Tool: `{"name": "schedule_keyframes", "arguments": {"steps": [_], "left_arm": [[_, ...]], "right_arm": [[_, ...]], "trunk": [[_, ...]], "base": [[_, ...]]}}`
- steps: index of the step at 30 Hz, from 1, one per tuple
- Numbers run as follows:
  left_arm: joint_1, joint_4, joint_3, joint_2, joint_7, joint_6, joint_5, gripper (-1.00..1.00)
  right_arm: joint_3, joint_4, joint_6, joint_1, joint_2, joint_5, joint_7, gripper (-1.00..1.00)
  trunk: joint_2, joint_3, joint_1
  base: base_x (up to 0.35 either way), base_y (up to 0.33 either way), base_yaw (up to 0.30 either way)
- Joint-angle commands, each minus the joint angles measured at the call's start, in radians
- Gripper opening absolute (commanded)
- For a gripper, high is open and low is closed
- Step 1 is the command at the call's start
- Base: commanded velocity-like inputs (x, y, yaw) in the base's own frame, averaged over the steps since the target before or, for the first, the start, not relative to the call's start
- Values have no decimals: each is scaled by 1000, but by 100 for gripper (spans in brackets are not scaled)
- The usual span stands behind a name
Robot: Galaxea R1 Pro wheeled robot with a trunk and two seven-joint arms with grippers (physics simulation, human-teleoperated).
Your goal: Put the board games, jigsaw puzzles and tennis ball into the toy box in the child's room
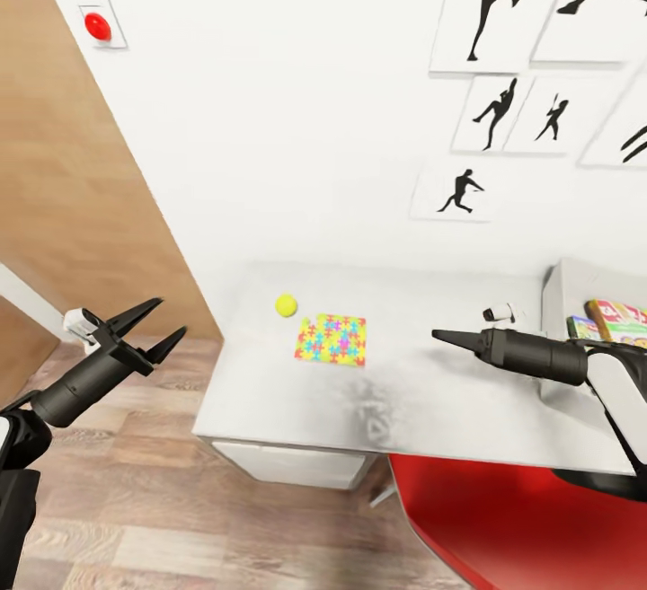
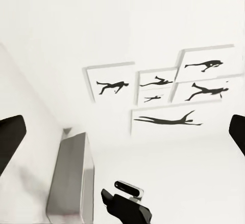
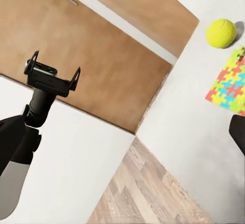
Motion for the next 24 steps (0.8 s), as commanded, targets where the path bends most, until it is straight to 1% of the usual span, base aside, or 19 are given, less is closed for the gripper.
{"name": "schedule_keyframes", "arguments": {"steps": [1,5,9,12,13,15,16,17,19,20,22,24], "left_arm": [[-1,1,1,0,-9,4,-9,100],[-1,1,1,0,-8,4,-10,100],[-1,1,1,0,-7,4,-10,100],[-1,1,1,0,-6,3,-11,100],[-1,1,1,0,-6,3,-11,100],[-1,0,1,0,-5,3,-11,100],[-1,0,1,0,-5,3,-11,100],[-1,0,1,0,-5,3,-11,100],[-1,0,2,0,-5,3,-11,100],[-1,0,2,0,-5,3,-11,100],[-1,-1,2,0,-5,3,-11,100],[-1,-1,2,0,-5,3,-11,100]], "right_arm": [[1,0,3,-1,-1,1,3,100],[1,5,3,-3,0,2,-1,100],[1,7,3,-4,0,1,-24,100],[1,9,3,-5,1,0,-63,100],[-1,11,3,-5,4,0,-79,100],[-5,34,3,-9,33,-1,-165,100],[-5,41,3,-11,42,-1,-192,100],[-5,41,3,-11,42,-1,-192,100],[-6,51,3,-13,57,-3,-249,100],[-6,51,3,-13,57,-3,-249,100],[-7,57,3,-15,68,-4,-297,100],[-8,60,3,-16,75,-5,-330,100]], "trunk": [[-2,-1,1],[-2,1,1],[-2,2,1],[-2,2,1],[-2,2,1],[-2,2,1],[-2,2,1],[-2,2,1],[-2,2,1],[-2,2,1],[-2,2,1],[-2,2,1]], "base": [[225,155,231],[245,163,198],[268,158,129],[283,147,71],[290,139,45],[195,87,23],[122,54,15],[122,54,15],[88,39,11],[78,35,9],[56,25,7],[36,16,4]]}}
